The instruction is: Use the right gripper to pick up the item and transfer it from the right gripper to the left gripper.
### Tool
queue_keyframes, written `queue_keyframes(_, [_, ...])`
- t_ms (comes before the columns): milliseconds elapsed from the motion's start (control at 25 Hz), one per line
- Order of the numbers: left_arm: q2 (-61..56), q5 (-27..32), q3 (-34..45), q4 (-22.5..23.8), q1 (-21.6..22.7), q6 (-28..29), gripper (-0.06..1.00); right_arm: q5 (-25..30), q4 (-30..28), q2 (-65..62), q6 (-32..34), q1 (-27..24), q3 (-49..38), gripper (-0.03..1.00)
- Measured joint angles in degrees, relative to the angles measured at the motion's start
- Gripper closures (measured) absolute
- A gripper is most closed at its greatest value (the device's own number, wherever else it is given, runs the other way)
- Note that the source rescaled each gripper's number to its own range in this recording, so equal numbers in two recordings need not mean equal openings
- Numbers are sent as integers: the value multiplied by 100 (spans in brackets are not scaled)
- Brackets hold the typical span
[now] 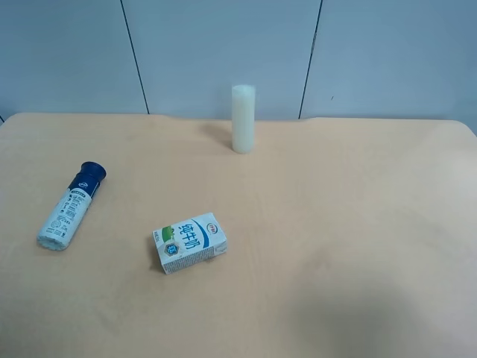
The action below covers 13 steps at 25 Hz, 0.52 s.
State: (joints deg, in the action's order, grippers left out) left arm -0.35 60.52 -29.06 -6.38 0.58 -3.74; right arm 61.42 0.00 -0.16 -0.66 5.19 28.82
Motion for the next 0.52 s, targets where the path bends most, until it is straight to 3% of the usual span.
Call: queue_keyframes(520, [0, 0, 0, 0, 0, 0, -5, 0, 0, 0, 0, 0, 0, -3])
